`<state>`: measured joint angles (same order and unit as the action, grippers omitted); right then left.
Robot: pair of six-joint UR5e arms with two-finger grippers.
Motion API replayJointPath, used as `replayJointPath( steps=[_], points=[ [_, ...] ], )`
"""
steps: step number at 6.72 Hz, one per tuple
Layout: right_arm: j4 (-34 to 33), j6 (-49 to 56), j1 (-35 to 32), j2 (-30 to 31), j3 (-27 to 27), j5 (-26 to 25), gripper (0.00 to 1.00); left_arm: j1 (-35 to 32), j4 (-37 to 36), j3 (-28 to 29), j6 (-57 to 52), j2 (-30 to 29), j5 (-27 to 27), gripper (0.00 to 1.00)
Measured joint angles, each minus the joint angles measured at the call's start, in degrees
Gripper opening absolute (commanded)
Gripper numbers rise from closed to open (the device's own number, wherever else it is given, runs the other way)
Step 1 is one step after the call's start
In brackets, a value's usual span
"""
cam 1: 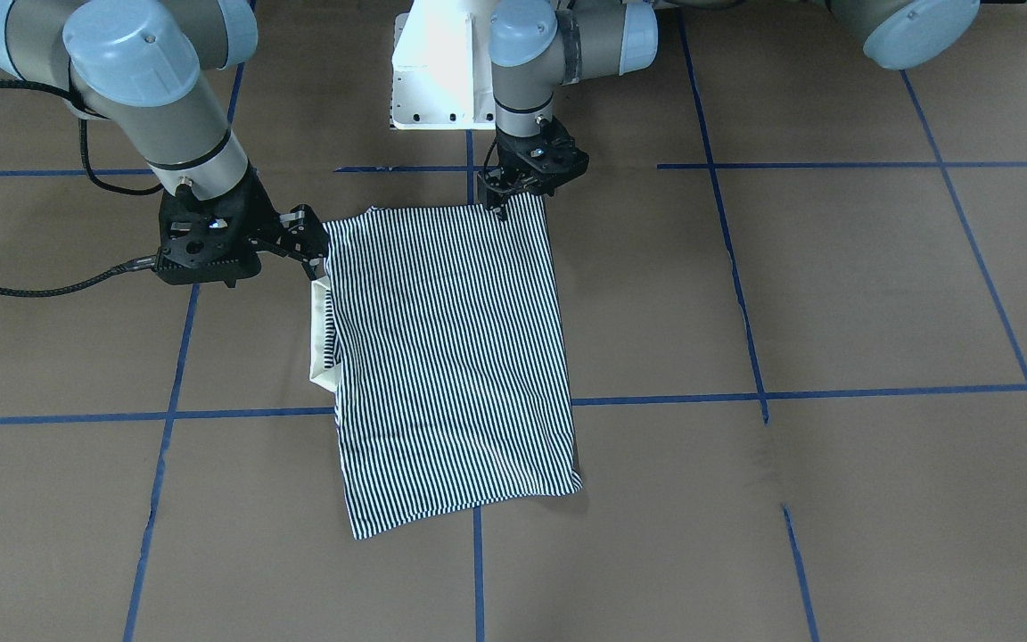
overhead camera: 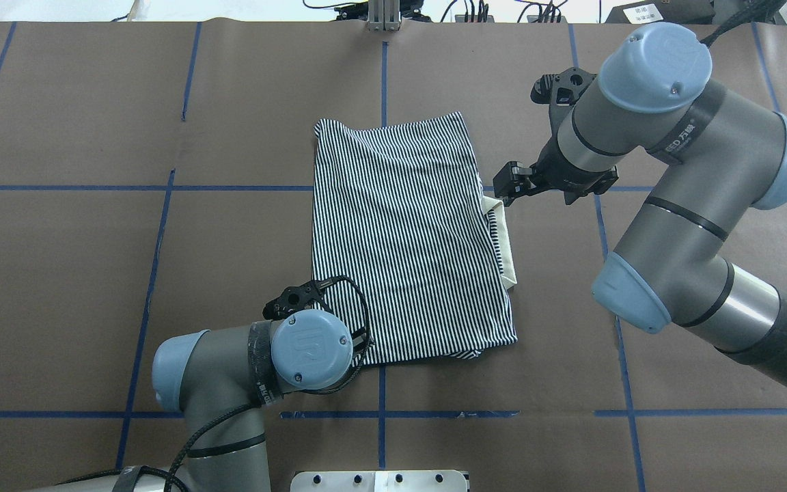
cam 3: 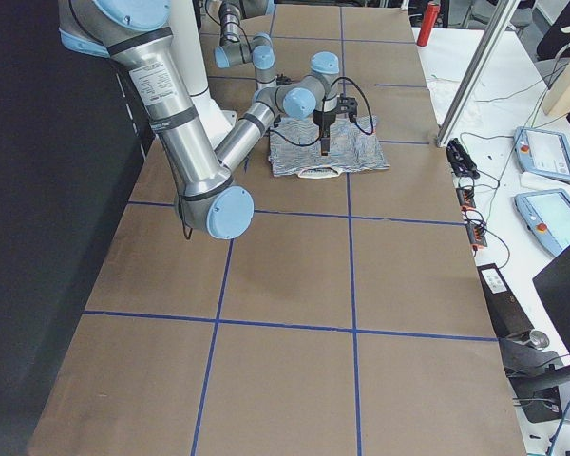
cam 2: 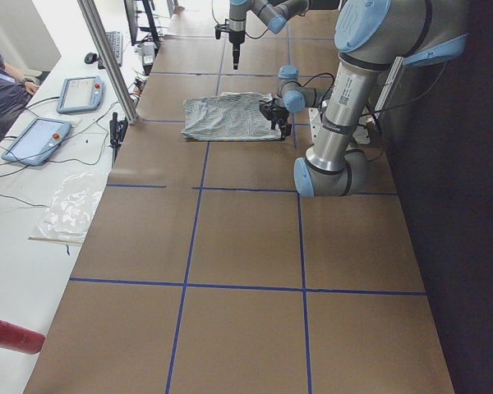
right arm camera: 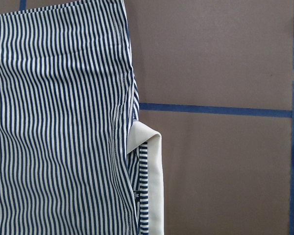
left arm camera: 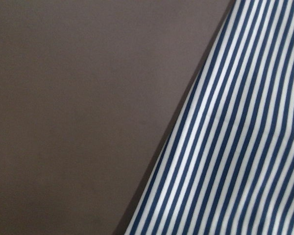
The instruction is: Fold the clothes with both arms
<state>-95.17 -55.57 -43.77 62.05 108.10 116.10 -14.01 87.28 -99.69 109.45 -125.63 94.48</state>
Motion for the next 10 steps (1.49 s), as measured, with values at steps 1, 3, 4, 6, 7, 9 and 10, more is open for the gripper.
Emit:
replayJointPath(
  steps=[1,3,4,6,7,9,10],
  points=[
    [0.0,-0.3,0.1,0.0,0.0,0.0,1.0,0.1,-0.1,-1.1,0.4,0.6,0.0,0.8],
    [0.0,-0.9,0.1,0.0,0.1,0.0,1.0,0.2,-0.1,-3.6,0.5,2.7,0.1,0.8],
    [0.0,-1.0,0.2,0.0,0.1,0.0,1.0,0.2,0.0,-3.9,0.5,3.1,0.1,0.8],
    [-0.1,-1.0,0.2,0.1,0.1,-0.1,1.0,0.6,0.1,-3.3,0.5,2.9,0.2,0.8],
    [0.0,-1.0,0.2,0.1,0.1,-0.2,1.0,0.7,0.2,-2.8,0.5,2.8,0.2,0.8],
    [0.0,-1.0,0.2,0.2,0.0,-0.3,1.0,0.7,0.3,-2.0,0.5,2.2,0.1,0.8],
    [0.0,-1.0,0.2,0.3,0.0,-0.3,1.0,0.7,0.3,-2.0,0.6,2.0,0.1,0.79]
  ],
)
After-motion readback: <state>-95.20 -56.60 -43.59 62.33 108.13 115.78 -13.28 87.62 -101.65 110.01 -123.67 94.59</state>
